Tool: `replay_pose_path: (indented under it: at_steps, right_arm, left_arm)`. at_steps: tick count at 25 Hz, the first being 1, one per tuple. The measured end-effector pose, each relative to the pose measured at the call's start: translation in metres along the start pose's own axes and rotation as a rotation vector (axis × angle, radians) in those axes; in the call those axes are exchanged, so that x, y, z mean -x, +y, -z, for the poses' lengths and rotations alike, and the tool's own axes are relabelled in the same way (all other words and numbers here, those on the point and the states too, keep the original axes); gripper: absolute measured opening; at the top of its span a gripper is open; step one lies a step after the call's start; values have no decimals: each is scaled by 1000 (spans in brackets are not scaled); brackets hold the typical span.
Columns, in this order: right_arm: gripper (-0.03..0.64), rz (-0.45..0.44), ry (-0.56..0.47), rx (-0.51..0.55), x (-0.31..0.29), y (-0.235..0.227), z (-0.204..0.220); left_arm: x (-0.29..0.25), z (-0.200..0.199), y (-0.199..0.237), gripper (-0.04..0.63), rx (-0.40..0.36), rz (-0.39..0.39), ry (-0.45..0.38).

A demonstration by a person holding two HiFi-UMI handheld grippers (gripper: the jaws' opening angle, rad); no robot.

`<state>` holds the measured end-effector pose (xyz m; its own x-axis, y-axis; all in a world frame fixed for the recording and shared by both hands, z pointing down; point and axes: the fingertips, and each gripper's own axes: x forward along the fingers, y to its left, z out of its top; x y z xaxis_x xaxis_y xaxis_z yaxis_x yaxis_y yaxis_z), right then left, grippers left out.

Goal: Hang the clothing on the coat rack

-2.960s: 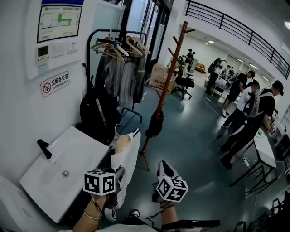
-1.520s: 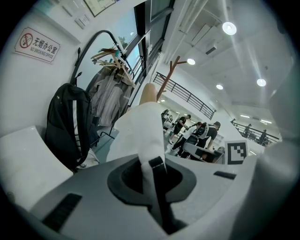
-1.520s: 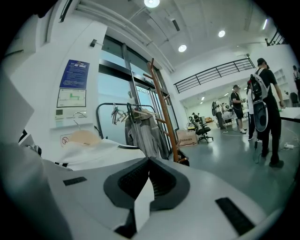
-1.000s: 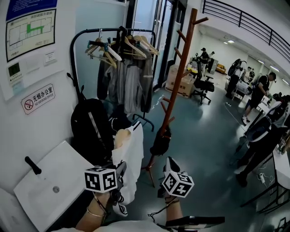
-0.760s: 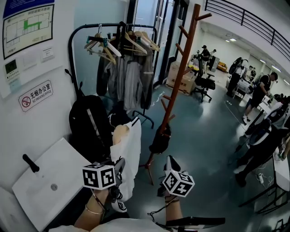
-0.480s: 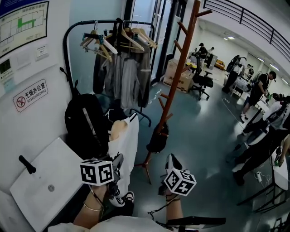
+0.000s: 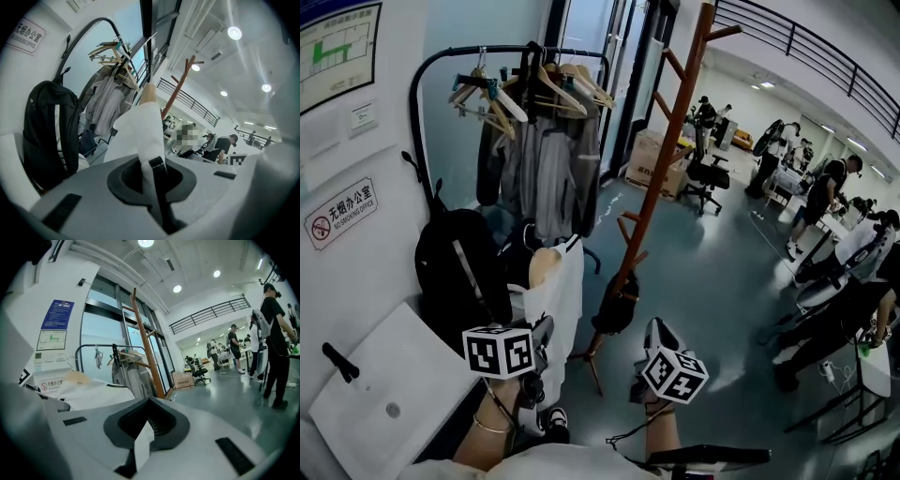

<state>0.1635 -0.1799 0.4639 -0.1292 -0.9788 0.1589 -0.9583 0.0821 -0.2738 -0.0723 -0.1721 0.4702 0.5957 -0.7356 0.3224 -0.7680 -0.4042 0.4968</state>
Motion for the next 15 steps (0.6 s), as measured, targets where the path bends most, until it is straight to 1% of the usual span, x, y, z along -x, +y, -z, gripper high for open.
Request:
replay_pose_path:
  at_steps: [7, 15]
  right_arm:
    - [23, 6, -5, -1, -41, -7, -16]
    - [23, 11, 20, 6, -84, -15, -23]
  left_arm:
    - [-33, -31, 12, 25, 0, 15, -8]
    - [-69, -57, 24, 25, -1, 27, -2]
